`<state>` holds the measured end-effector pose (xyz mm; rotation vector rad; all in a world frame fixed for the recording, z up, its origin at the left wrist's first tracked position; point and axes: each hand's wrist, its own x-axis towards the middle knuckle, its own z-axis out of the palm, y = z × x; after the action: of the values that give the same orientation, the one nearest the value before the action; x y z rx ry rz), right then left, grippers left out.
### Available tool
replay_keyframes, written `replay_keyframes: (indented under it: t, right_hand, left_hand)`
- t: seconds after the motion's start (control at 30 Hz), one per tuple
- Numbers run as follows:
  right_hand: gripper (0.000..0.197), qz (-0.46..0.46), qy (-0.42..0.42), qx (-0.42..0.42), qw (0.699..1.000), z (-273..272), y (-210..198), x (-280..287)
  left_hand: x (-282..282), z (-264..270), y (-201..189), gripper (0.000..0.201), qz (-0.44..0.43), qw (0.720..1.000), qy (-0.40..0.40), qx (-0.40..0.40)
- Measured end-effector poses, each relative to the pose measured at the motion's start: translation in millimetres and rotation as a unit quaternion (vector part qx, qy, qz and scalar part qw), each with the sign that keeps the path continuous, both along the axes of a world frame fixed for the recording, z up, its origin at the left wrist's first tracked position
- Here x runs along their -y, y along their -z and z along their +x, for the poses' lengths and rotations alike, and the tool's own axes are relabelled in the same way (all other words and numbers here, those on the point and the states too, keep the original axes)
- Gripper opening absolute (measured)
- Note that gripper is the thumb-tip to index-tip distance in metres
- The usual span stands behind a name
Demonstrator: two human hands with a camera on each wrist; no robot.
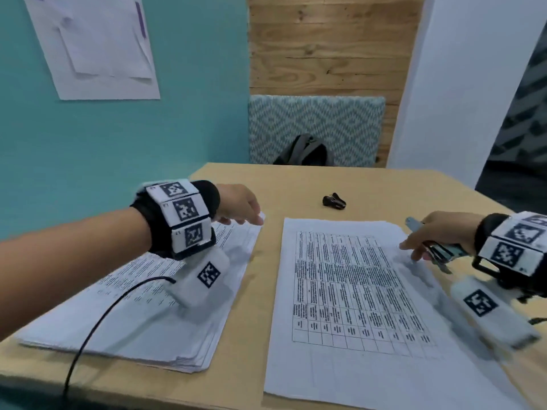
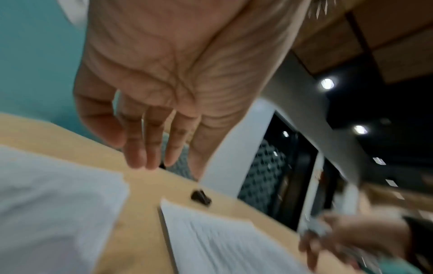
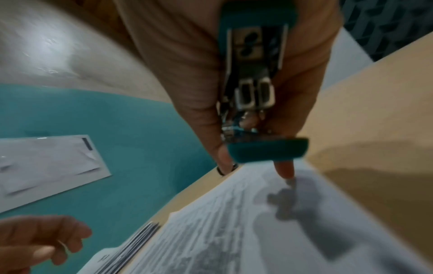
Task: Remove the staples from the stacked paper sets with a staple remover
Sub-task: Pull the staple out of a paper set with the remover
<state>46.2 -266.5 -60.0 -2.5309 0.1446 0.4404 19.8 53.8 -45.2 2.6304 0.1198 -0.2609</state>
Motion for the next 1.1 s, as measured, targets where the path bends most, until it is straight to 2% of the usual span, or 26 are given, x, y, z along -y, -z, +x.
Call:
replay_keyframes:
  t: [0.1,0.2,0.27,0.37,0.43,0.5,0.67,0.77,0.93,1.1]
  right_hand:
    - [0.025,0.009,0.062,0.019,0.998,-4,13,22]
    - [0.029,-0.003,0.102,0.048,0.994,-10,22,34]
    - [0.029,0.016,0.114,0.045,0.992,-13,26,37]
    - [0.024,0.067,0.116,0.021,0.991,-16,30,34]
    - [0.025,0.084,0.116,0.011,0.99,-18,33,25]
    - [0.026,0.085,0.114,0.01,0.99,-18,34,16]
    - [0.027,0.105,0.114,0.008,0.988,-20,32,5]
    - [0.025,0.121,0.106,0.01,0.987,-20,28,1]
    - [0.029,0.162,0.115,-0.009,0.98,-15,26,3]
    - [0.023,0.201,0.112,-0.075,0.97,-17,27,9]
  left_hand:
    - [47,12,24,0.029,0.08,0.995,0.039,-0.046]
    - [69,17,41,0.028,0.119,0.987,0.027,-0.101]
    - [71,23,45,0.033,0.064,0.993,-0.008,-0.099]
    - [74,28,45,0.025,-0.056,0.987,-0.047,-0.146]
    - [80,26,46,0.02,-0.097,0.98,-0.059,-0.163]
    - [85,26,49,0.02,-0.103,0.981,-0.057,-0.154]
    - [84,26,57,0.04,-0.055,0.99,-0.032,-0.124]
    - [84,24,59,0.037,-0.034,0.992,-0.025,-0.117]
    - [84,22,59,0.037,-0.06,0.993,-0.038,-0.098]
    - [84,22,61,0.027,-0.097,0.989,-0.052,-0.098]
